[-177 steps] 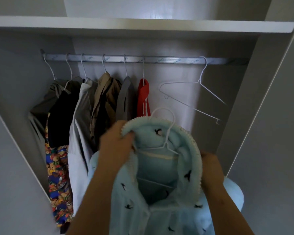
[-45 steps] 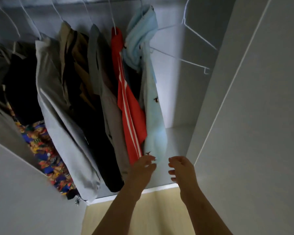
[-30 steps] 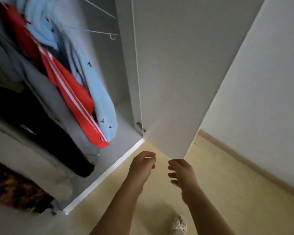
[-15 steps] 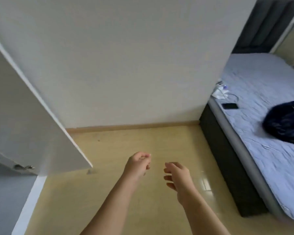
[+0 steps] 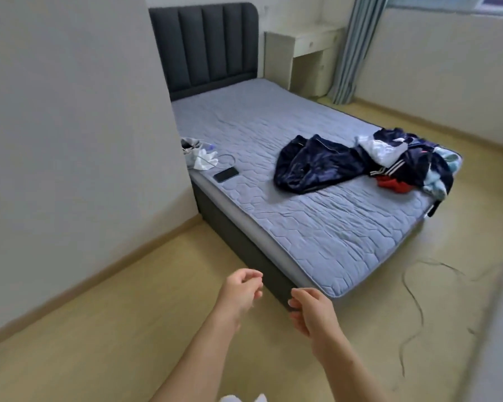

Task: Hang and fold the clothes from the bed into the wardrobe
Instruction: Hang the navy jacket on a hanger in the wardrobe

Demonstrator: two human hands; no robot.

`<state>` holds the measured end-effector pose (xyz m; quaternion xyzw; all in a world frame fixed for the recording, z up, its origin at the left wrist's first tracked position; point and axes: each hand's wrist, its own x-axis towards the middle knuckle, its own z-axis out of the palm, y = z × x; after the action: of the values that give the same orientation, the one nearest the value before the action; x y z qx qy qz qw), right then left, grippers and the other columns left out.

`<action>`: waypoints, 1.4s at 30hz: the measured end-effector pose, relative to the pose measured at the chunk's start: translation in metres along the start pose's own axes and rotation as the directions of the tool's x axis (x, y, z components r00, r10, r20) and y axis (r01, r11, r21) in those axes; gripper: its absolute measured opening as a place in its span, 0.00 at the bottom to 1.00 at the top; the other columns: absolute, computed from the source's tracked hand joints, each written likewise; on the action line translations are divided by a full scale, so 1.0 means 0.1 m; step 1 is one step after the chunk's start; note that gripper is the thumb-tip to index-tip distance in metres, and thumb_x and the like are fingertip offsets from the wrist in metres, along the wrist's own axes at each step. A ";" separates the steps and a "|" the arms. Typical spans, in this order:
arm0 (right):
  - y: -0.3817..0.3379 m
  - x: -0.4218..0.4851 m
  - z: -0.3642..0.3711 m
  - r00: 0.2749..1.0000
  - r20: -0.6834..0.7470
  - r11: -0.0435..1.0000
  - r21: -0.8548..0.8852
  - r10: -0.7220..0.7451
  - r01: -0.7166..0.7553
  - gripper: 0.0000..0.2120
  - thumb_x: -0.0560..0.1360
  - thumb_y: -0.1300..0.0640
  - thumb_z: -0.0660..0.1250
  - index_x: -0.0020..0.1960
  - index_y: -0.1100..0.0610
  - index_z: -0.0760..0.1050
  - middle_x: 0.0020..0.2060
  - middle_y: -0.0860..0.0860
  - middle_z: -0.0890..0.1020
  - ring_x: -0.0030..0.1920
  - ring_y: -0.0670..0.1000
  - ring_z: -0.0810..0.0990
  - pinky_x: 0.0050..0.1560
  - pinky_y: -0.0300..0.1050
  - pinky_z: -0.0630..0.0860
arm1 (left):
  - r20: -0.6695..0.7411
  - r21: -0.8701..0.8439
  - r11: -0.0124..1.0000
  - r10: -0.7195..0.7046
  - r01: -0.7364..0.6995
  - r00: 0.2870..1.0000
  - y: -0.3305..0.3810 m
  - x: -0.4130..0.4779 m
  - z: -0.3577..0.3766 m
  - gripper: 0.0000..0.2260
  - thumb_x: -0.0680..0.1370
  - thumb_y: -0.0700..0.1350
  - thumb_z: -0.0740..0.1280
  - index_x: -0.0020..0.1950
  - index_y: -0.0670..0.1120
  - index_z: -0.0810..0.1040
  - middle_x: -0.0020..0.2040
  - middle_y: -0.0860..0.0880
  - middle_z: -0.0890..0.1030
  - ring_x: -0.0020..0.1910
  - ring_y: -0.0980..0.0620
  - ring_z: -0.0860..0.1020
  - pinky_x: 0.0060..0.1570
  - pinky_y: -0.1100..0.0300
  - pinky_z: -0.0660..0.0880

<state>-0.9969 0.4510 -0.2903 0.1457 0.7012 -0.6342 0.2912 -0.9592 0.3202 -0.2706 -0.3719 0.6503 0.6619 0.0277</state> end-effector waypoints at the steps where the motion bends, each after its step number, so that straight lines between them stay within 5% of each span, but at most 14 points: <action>1: -0.04 0.09 -0.08 1.000 -0.024 1.000 0.011 0.014 -0.014 0.05 0.76 0.61 0.63 0.42 0.57 0.74 0.32 0.51 0.74 0.28 0.48 0.68 0.24 0.35 0.63 | 0.017 0.016 1.000 -0.005 0.005 1.000 0.06 0.11 0.11 0.08 0.78 0.39 0.61 0.42 0.50 0.75 0.39 0.51 0.77 0.35 0.56 0.75 0.32 0.64 0.67; 10: -0.87 1.40 -0.46 0.989 -0.132 0.997 0.036 0.070 -0.066 0.04 0.78 0.57 0.62 0.45 0.56 0.72 0.41 0.54 0.76 0.39 0.52 0.74 0.35 0.41 0.70 | 0.172 0.105 0.994 -0.008 -0.010 0.985 0.79 1.57 0.98 0.05 0.79 0.42 0.62 0.47 0.50 0.77 0.42 0.49 0.80 0.40 0.55 0.77 0.34 0.63 0.70; 21: -2.02 3.00 -0.70 0.976 -0.179 0.991 0.074 0.127 -0.115 0.04 0.77 0.58 0.62 0.45 0.57 0.73 0.40 0.53 0.77 0.37 0.52 0.74 0.36 0.43 0.70 | 0.164 0.209 0.978 -0.029 -0.006 0.986 1.92 3.15 1.59 0.06 0.78 0.40 0.59 0.46 0.47 0.76 0.39 0.50 0.78 0.37 0.53 0.75 0.38 0.62 0.71; 32: -2.60 4.58 -1.26 0.979 -0.051 0.979 -0.041 0.197 -0.199 0.04 0.77 0.59 0.62 0.43 0.57 0.72 0.37 0.53 0.76 0.33 0.51 0.72 0.33 0.42 0.66 | -0.018 0.216 0.964 -0.156 0.156 0.988 2.17 4.34 2.39 0.10 0.76 0.38 0.59 0.39 0.50 0.74 0.34 0.51 0.77 0.32 0.55 0.75 0.30 0.63 0.66; 42: -2.90 6.06 -1.73 0.963 0.022 0.945 -0.199 0.267 -0.258 0.05 0.77 0.61 0.60 0.42 0.58 0.70 0.37 0.53 0.75 0.31 0.50 0.71 0.33 0.41 0.66 | -0.197 0.077 0.913 -0.380 0.400 0.904 2.03 5.68 2.97 0.08 0.78 0.40 0.59 0.40 0.48 0.73 0.34 0.49 0.76 0.30 0.54 0.74 0.29 0.64 0.64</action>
<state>-1.6796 0.4750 -0.4124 0.1932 0.7270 -0.5214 0.4028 -1.6099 0.2971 -0.4363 -0.5498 0.5995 0.5685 0.1231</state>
